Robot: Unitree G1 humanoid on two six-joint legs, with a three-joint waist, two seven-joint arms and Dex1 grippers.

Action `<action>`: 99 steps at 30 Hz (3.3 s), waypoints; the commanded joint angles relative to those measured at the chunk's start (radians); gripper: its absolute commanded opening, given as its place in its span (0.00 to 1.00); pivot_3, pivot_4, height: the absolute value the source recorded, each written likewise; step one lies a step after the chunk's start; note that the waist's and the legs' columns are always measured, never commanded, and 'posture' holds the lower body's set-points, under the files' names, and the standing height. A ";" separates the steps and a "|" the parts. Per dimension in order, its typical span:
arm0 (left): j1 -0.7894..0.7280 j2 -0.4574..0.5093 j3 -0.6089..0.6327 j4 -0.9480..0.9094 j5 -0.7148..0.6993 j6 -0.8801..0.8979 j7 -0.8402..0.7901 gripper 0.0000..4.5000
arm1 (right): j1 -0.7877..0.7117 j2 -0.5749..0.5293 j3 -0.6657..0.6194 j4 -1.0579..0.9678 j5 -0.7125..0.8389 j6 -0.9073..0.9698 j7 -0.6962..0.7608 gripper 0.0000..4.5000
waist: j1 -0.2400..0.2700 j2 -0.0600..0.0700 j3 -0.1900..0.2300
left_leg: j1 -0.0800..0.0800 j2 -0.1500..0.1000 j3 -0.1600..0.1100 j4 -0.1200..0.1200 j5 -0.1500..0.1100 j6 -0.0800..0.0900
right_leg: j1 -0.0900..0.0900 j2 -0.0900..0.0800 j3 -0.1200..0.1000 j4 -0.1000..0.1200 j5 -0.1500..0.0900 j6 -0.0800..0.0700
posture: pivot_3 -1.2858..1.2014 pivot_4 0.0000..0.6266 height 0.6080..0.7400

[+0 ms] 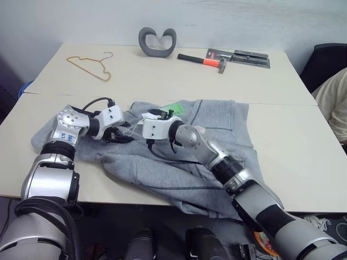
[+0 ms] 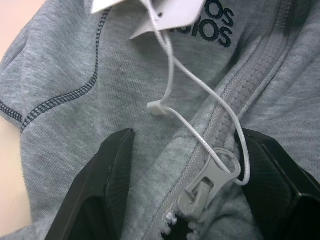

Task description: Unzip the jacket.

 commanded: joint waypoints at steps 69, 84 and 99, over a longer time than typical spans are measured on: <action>-0.290 0.099 0.074 -0.127 -0.141 0.230 -0.389 0.99 | 0.432 -0.197 -0.249 -0.820 0.462 0.436 0.102 0.00 | 0.009 -0.009 0.005 | -0.010 -0.002 -0.002 -0.006 0.001 0.001 | -0.009 -0.001 -0.001 -0.006 0.000 0.000 | 0.52 0.24 1.00; -0.380 -0.097 -0.213 0.092 0.195 -0.146 -0.168 0.83 | 0.477 -0.219 -0.271 -0.910 0.420 0.485 0.082 0.00 | -0.017 -0.009 0.005 | -0.010 0.001 0.004 -0.006 0.003 -0.003 | -0.016 0.003 0.003 -0.002 0.000 0.001 | 0.52 0.24 1.00; -0.236 0.005 -0.090 0.052 0.067 -0.065 -0.357 0.25 | 0.549 -0.251 -0.303 -1.027 0.398 0.535 0.079 0.00 | -0.012 -0.009 0.005 | -0.010 0.001 0.005 -0.004 0.002 -0.002 | -0.016 0.002 0.005 0.000 0.000 0.001 | 0.52 0.24 1.00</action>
